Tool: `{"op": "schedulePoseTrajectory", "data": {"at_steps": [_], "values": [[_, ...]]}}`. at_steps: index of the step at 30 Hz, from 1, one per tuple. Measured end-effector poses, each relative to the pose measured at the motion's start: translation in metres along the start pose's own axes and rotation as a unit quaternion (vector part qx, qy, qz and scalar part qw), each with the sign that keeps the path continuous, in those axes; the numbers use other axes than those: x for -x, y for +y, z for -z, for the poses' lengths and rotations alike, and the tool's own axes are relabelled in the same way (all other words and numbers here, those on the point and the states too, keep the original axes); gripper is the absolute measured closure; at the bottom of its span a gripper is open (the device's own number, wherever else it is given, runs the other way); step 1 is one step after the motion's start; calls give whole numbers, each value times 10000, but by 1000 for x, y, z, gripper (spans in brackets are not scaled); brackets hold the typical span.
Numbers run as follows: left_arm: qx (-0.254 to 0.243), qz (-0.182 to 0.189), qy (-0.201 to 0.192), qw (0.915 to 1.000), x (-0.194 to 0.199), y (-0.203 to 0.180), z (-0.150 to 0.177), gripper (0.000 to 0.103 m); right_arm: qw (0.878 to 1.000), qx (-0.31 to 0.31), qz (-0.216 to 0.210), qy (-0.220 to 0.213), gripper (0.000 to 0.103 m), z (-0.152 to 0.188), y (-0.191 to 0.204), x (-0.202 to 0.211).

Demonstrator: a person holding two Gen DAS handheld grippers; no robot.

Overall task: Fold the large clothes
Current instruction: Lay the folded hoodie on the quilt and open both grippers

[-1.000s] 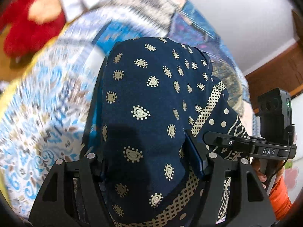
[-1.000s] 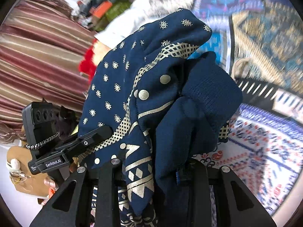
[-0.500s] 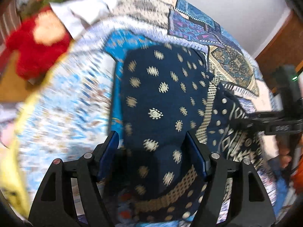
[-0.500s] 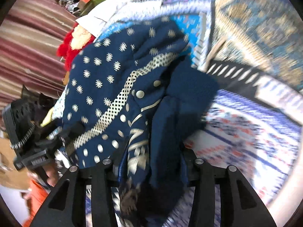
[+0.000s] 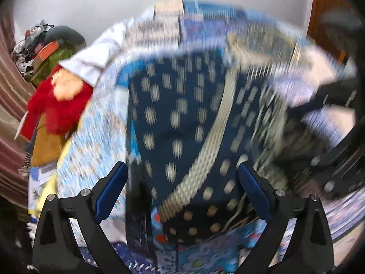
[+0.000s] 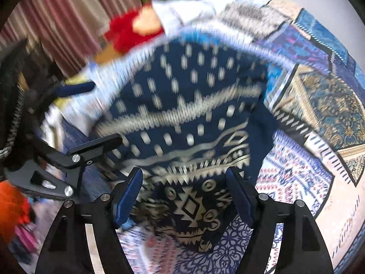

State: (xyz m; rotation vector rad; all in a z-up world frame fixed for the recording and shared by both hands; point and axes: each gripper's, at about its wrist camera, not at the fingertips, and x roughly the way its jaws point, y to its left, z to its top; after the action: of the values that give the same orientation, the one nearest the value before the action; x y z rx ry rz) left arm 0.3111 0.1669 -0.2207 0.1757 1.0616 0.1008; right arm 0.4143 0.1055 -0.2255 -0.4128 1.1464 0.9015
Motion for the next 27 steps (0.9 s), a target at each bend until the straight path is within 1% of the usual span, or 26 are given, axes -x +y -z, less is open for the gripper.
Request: {"op": "schedulePoseTrajectory", "data": {"at_steps": [1, 2, 3, 4, 6, 7, 8, 9, 11, 13, 15, 17, 18, 20, 22, 25, 27], "values": [[-28, -56, 101, 9999, -7, 0, 8, 4, 9997, 136, 154, 96, 30, 4, 1, -7], [17, -2, 157, 9999, -11, 2, 15, 4, 9992, 283, 265, 134, 30, 9, 1, -12], [104, 68, 166, 9998, -12, 6, 20, 4, 9991, 307, 253, 155, 30, 12, -3, -13], [288, 153, 171, 9993, -12, 14, 26, 0, 9994, 218, 181, 183, 30, 15, -9, -10], [555, 274, 224, 9978, -12, 28, 35, 0, 9997, -21, 73, 241, 30, 21, -24, -4], [644, 260, 254, 9973, -12, 33, 39, 0, 9995, -115, 8, 306, 30, 24, -31, -3], [676, 145, 288, 9972, -12, 36, 43, 0, 9990, -236, -58, 385, 30, 29, -39, -5], [719, 178, 307, 9968, -11, 38, 46, 0, 9981, -355, -15, 496, 30, 36, -49, -6], [937, 377, 337, 9943, -10, 45, 50, 0, 9981, -418, -112, 440, 30, 45, -60, 2], [1067, 446, 389, 9925, -7, 47, 52, 0, 9980, -485, 42, 405, 30, 51, -66, 12], [1037, 355, 375, 9933, -2, 46, 52, 0, 9980, -505, 87, 375, 30, 57, -69, 20], [952, 111, 333, 9948, 9, 42, 51, 0, 9975, -631, 149, 298, 30, 63, -73, 30], [938, 52, 300, 9951, 15, 41, 50, 0, 9970, -708, 168, 255, 30, 65, -74, 35], [988, 66, 145, 9950, 33, 39, 47, 0, 9963, -826, 207, 113, 30, 70, -76, 48], [1080, 117, -132, 9940, 58, 38, 41, 0, 9954, -896, 279, -178, 30, 74, -67, 71], [1211, 214, -720, 9898, 107, 33, 29, 0, 9927, -840, 333, -800, 30, 76, -52, 114], [1270, 265, -1133, 9851, 141, 30, 22, 0, 9873, -799, 354, -1328, 30, 77, -37, 150]]}}
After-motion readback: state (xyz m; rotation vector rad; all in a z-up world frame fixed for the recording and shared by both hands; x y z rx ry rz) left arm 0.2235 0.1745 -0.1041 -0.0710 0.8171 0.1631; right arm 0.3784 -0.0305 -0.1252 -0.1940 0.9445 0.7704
